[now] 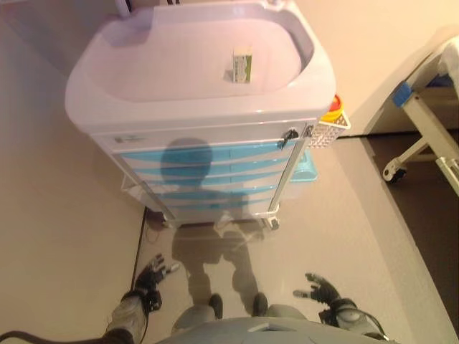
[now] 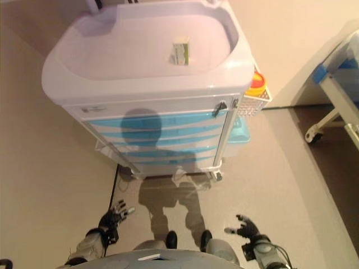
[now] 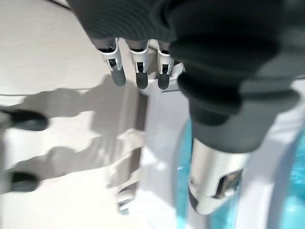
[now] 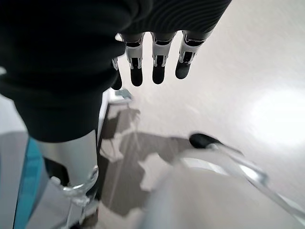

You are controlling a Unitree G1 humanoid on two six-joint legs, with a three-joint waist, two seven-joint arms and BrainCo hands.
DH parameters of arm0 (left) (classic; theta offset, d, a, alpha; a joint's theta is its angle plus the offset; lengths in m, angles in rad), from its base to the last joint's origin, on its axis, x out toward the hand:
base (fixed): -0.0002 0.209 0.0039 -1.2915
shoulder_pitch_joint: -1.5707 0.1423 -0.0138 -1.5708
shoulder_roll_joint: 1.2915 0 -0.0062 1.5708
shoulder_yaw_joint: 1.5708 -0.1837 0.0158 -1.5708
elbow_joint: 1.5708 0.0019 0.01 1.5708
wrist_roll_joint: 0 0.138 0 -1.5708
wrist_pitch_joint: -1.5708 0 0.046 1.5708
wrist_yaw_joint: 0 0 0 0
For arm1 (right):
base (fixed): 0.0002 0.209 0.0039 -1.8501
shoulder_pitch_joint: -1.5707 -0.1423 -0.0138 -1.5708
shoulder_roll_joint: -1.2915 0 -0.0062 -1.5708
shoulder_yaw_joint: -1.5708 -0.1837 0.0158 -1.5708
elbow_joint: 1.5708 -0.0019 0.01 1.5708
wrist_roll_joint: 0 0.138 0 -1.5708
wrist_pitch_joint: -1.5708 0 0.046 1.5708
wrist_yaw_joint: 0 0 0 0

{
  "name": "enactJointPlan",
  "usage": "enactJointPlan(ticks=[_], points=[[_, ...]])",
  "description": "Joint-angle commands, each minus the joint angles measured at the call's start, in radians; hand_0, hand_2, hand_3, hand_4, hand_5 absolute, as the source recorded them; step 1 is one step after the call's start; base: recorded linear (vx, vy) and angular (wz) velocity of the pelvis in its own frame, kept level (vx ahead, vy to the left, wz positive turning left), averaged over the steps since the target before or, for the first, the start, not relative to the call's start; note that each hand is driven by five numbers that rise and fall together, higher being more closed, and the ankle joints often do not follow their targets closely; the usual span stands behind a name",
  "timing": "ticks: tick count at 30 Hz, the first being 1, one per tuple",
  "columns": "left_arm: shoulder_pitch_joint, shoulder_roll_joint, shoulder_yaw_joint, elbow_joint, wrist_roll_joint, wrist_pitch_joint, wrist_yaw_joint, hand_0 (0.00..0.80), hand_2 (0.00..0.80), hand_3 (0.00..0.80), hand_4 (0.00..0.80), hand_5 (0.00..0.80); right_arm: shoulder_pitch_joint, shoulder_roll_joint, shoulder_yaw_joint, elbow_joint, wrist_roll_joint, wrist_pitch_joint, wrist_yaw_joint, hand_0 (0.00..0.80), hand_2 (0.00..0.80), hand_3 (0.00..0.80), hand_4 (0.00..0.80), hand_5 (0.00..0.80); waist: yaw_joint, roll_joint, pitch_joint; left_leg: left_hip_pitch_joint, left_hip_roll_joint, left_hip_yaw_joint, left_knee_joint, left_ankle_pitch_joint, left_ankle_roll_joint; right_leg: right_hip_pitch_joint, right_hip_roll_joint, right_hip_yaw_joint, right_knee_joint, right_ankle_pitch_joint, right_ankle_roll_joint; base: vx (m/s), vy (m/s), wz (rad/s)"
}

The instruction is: Open the drawer and pick up the medicine

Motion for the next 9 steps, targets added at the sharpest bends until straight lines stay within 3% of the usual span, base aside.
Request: enactJointPlan(ticks=[1,4,9], points=[[-0.027,-0.004,0.039,0.067,0.087,0.002,0.058,0.0,0.0,0.0,0.0,0.0,-0.015,0.016,-0.01,0.032,0.018,0.005,0.033,0.0,0.0,0.0,0.0,0.0,-0.011,-0.021,-0.011,-0.036,-0.042,0.025,-0.041,0.043,0.0,0.047,-0.012,-0.023,-0.082,0.076,0.035,0.0,0.0,0.0],[-0.028,-0.025,0.006,0.112,0.155,0.005,-0.03,0.0,0.0,0.0,0.0,0.0,-0.029,0.032,0.0,0.065,-0.015,0.036,0.024,0.0,0.0,0.0,0.0,0.0,-0.01,-0.02,-0.034,-0.004,-0.027,0.038,-0.098,0.06,-0.005,0.07,-0.01,-0.035,-0.11,0.085,0.042,0.0,0.0,0.0],[-0.031,-0.062,-0.047,0.083,0.095,-0.02,-0.116,0.0,0.0,0.0,0.0,0.0,-0.039,0.037,0.004,0.061,-0.068,0.069,0.008,0.0,0.0,0.0,0.0,0.0,-0.005,-0.017,-0.05,0.022,-0.025,0.05,-0.133,0.069,-0.012,0.095,-0.015,-0.057,-0.16,0.111,0.058,0.0,0.0,0.0]])
